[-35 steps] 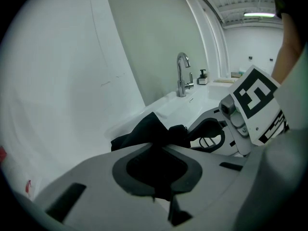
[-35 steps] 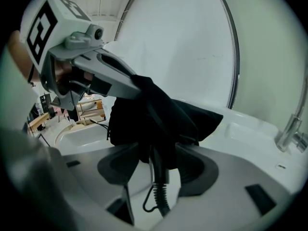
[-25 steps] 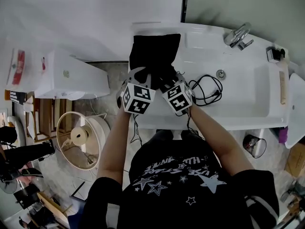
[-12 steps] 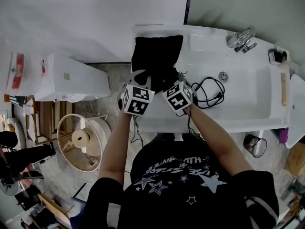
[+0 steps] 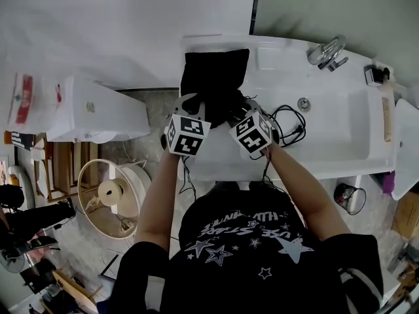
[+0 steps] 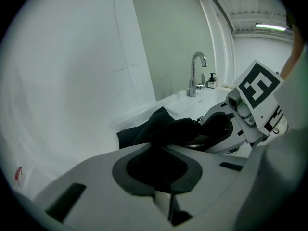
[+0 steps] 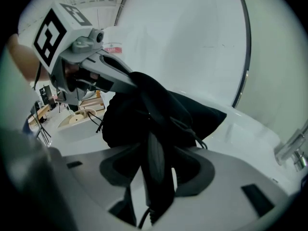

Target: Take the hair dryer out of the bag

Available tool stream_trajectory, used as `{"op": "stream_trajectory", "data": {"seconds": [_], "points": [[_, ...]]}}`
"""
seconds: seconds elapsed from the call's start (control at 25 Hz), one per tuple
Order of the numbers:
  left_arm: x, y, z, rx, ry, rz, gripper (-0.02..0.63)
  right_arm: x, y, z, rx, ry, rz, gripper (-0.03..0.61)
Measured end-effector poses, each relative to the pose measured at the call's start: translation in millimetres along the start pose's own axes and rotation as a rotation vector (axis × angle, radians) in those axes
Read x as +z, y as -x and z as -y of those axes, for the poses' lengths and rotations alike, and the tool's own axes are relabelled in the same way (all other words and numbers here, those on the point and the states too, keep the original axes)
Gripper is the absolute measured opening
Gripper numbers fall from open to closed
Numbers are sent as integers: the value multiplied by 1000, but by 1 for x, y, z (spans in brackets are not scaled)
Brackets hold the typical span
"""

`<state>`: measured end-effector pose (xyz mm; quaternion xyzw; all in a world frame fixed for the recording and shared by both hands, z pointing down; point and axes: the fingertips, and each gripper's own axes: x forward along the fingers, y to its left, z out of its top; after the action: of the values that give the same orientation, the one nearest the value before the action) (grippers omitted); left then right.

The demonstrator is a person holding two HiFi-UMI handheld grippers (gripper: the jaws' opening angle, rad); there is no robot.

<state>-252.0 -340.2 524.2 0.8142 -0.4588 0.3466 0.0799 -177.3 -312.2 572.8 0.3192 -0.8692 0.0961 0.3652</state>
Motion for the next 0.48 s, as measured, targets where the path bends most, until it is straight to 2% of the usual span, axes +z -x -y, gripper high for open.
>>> {"op": "stream_trajectory", "data": {"seconds": [0.16, 0.48], "points": [[-1, 4, -3, 20, 12, 3, 26, -6, 9, -1, -10, -1, 1, 196], [0, 14, 1, 67, -15, 9, 27, -15, 28, -2, -23, 2, 16, 196]]}}
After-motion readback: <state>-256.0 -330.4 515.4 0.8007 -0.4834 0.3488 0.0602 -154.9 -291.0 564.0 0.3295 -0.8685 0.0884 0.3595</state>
